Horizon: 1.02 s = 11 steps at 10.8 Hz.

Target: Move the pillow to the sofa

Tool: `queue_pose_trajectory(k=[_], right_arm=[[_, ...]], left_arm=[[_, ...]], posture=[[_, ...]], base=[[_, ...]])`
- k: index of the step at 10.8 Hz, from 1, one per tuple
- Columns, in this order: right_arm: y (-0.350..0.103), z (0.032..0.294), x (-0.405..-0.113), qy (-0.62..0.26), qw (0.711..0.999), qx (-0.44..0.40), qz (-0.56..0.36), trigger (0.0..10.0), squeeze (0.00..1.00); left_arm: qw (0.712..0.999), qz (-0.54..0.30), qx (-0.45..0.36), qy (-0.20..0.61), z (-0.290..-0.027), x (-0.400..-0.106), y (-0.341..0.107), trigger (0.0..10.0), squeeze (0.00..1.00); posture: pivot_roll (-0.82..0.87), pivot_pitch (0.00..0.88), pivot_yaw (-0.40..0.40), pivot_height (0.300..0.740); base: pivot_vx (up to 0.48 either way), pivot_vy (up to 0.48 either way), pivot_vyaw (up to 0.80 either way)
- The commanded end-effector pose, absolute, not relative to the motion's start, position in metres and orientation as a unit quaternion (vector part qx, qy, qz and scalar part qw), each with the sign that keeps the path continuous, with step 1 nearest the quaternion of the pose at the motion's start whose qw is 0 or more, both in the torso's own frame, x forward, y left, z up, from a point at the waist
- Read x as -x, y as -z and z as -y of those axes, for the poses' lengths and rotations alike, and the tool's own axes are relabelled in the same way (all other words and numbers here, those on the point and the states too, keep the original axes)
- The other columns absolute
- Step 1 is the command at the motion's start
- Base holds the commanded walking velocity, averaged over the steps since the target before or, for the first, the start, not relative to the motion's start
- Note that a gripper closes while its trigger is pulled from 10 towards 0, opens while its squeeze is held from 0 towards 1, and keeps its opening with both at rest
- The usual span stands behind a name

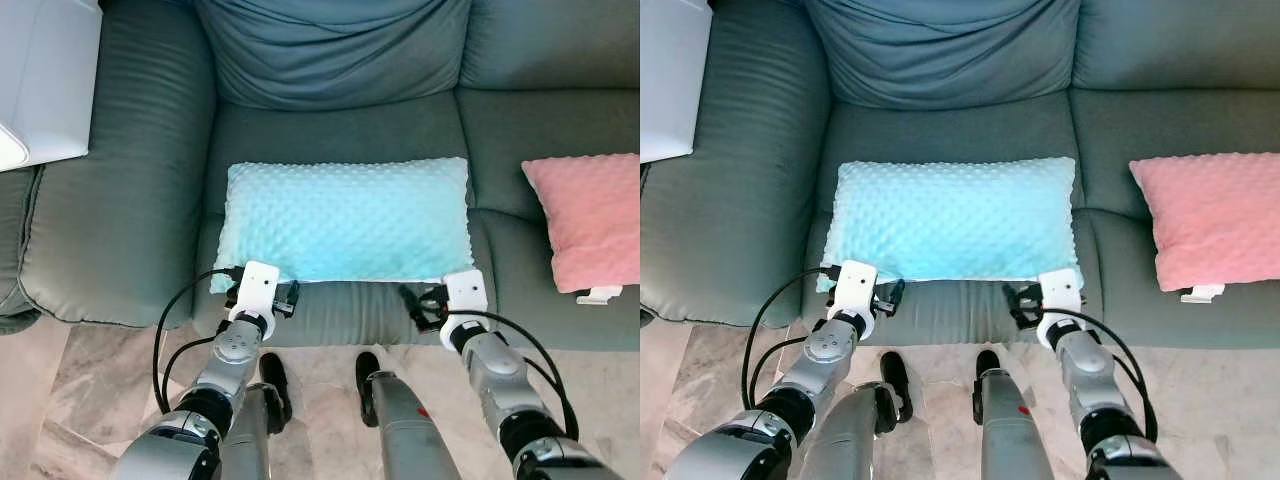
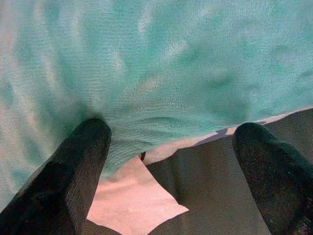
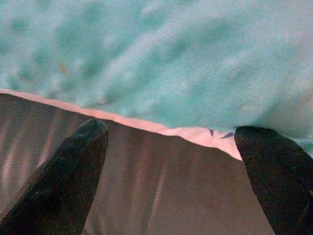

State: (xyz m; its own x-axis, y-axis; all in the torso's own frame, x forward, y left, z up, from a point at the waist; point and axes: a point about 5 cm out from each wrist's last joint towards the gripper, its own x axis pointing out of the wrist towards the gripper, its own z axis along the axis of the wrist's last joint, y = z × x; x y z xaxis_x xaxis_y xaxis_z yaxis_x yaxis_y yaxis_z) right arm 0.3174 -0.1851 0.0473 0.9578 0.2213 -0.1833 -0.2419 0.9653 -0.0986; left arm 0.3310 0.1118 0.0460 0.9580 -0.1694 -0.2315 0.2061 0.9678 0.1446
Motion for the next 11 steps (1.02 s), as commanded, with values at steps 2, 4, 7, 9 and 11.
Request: queue_pose_trajectory(k=[2, 4, 7, 9, 11], right_arm=[[-0.033, 0.182, -0.302, -0.13, 0.986, 0.041, -0.098, 10.0, 0.0], [-0.041, 0.181, -0.297, -0.136, 0.988, 0.009, -0.078, 10.0, 0.0], [-0.039, 0.161, -0.277, -0.206, 0.974, -0.014, -0.095, 10.0, 0.0], [-0.047, 0.148, -0.272, -0.234, 0.968, -0.013, -0.087, 10.0, 0.0], [-0.066, 0.143, -0.277, -0.211, 0.976, 0.002, -0.046, 10.0, 0.0]], left_arm=[[0.985, -0.133, -0.07, 0.085, -0.127, -0.32, -0.031, 10.0, 0.0], [0.987, -0.118, -0.051, 0.095, -0.138, -0.318, -0.034, 10.0, 0.0], [0.984, -0.1, -0.053, 0.138, -0.159, -0.301, -0.035, 10.0, 0.0], [0.985, -0.08, -0.045, 0.145, -0.165, -0.295, -0.048, 10.0, 0.0], [0.993, -0.038, -0.021, 0.112, -0.173, -0.294, -0.066, 10.0, 0.0]], posture=[[-0.14, 0.505, 0.09, 0.74], [-0.15, 0.455, 0.087, 0.74], [-0.14, 0.32, 0.083, 0.74], [-0.14, 0.222, 0.08, 0.74], [-0.13, 0.151, 0.075, 0.74]], base=[[0.0, 0.0, 0.0], [0.0, 0.0, 0.0], [0.0, 0.0, 0.0], [0.0, 0.0, 0.0], [0.0, 0.0, 0.0]])
